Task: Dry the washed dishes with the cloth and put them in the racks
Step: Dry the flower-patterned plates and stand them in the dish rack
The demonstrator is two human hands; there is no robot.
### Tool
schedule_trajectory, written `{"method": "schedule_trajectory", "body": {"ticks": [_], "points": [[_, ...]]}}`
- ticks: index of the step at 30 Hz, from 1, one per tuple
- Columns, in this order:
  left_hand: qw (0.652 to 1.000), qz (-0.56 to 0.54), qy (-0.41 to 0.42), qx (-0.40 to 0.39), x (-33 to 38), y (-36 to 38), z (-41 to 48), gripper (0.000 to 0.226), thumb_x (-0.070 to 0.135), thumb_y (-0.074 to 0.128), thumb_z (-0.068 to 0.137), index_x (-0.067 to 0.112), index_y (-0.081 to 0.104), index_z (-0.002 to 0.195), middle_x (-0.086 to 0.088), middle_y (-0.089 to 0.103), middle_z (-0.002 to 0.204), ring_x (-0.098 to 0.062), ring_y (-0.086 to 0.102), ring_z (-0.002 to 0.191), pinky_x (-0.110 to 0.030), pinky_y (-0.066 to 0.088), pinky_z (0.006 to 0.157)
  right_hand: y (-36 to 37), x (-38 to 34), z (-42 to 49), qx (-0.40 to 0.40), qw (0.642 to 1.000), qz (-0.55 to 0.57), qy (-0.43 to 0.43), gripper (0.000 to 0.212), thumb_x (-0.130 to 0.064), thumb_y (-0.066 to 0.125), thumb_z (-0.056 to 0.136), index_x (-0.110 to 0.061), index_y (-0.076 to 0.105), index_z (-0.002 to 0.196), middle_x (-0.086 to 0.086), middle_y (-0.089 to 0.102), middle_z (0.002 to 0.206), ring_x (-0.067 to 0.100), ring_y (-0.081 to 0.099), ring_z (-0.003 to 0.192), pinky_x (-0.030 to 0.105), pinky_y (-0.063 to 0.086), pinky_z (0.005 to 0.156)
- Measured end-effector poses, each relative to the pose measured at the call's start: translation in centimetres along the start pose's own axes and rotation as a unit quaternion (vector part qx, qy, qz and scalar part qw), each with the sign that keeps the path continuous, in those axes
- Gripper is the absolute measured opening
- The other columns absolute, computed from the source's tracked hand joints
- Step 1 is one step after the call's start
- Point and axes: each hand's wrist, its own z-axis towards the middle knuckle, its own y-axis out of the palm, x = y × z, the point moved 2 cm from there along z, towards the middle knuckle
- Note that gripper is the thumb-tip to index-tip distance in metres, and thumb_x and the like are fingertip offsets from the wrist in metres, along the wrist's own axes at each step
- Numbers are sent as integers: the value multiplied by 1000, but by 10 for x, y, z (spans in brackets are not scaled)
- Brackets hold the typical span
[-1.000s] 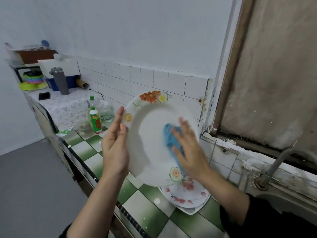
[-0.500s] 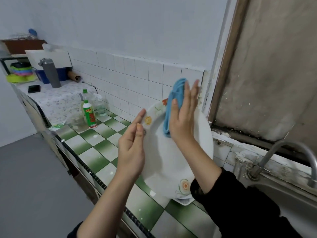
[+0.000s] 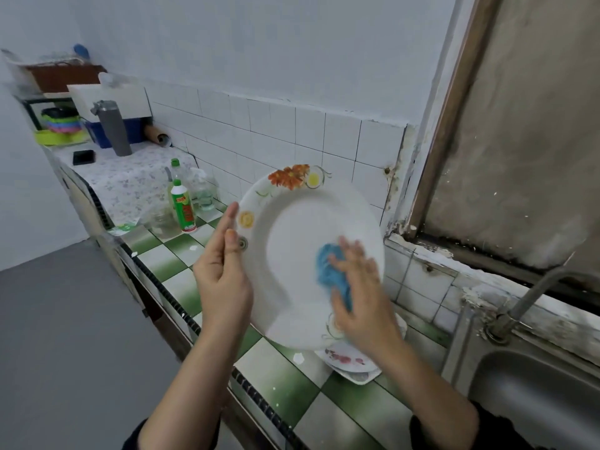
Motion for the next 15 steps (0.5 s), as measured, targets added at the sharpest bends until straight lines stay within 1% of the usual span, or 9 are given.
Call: {"method": "schedule_trajectory", "body": {"ticks": [3, 5, 6, 7, 8, 9, 11, 13, 15], "points": [[996, 45, 48, -60, 4, 3, -12, 35, 3, 39, 102, 17, 51, 132, 40, 59, 105, 26, 48, 107, 1, 35, 91, -14, 41, 26, 120, 986, 58, 103, 53, -40, 34, 98, -22, 31, 148, -1, 5, 165, 21, -2, 151, 51, 16, 120], [992, 62, 75, -83, 4, 7, -23, 36, 2, 41, 101, 17, 50, 132, 25, 58, 122, 19, 48, 115, -4, 36, 98, -22, 40, 47, 183, 973, 86, 111, 56, -33, 36, 100, -14, 26, 151, 8, 4, 164, 21, -2, 151, 53, 14, 121], [990, 69, 85, -93, 3, 10, -28, 36, 3, 42, 100, 18, 49, 132, 16, 59, 127, 12, 51, 117, -10, 38, 101, -24, 30, 55, 209, 967, 96, 106, 57, -31, 36, 100, -11, 23, 153, 11, 3, 164, 20, -3, 151, 49, 11, 122], [987, 74, 94, -103, 2, 14, -34, 37, 4, 43, 99, 19, 48, 132, 16, 61, 127, 8, 55, 115, -13, 40, 101, -23, 15, 62, 224, 963, 114, 96, 59, -30, 35, 101, -8, 20, 153, 13, 2, 164, 19, -4, 151, 43, 7, 124], [985, 83, 104, -110, 0, 17, -38, 37, 5, 43, 98, 21, 48, 131, 23, 61, 124, 12, 57, 109, -10, 41, 98, -19, -4, 65, 224, 961, 143, 78, 61, -31, 35, 101, -7, 17, 154, 13, 1, 163, 21, -4, 151, 38, 5, 124], [984, 88, 109, -114, -1, 21, -39, 38, 6, 42, 97, 21, 47, 131, 28, 59, 123, 18, 56, 104, -6, 41, 93, -13, -25, 64, 207, 962, 172, 42, 60, -33, 34, 102, -8, 14, 154, 10, 1, 163, 24, -4, 151, 37, 4, 124], [987, 79, 100, -98, -2, 20, -31, 39, 8, 40, 96, 20, 47, 133, 21, 57, 126, 17, 55, 106, -7, 43, 92, 6, -62, 46, 131, 971, 192, -63, 59, -34, 32, 104, -14, 8, 154, 1, 2, 162, 26, 1, 152, 39, 8, 124], [989, 75, 103, -77, 1, 10, -15, 39, 7, 41, 98, 20, 47, 134, 13, 58, 126, 5, 59, 110, -12, 44, 95, 25, -68, 14, 30, 978, 140, -153, 60, -30, 34, 103, -15, 8, 154, 2, 8, 163, 22, 7, 152, 40, 7, 123], [984, 95, 136, -63, 9, -6, 0, 38, 4, 41, 100, 18, 47, 134, 15, 63, 114, 0, 62, 99, -9, 42, 91, 34, -41, -6, -18, 983, 51, -177, 59, -39, 30, 102, -18, 12, 155, 0, 11, 163, 18, 9, 152, 47, 6, 123]]}}
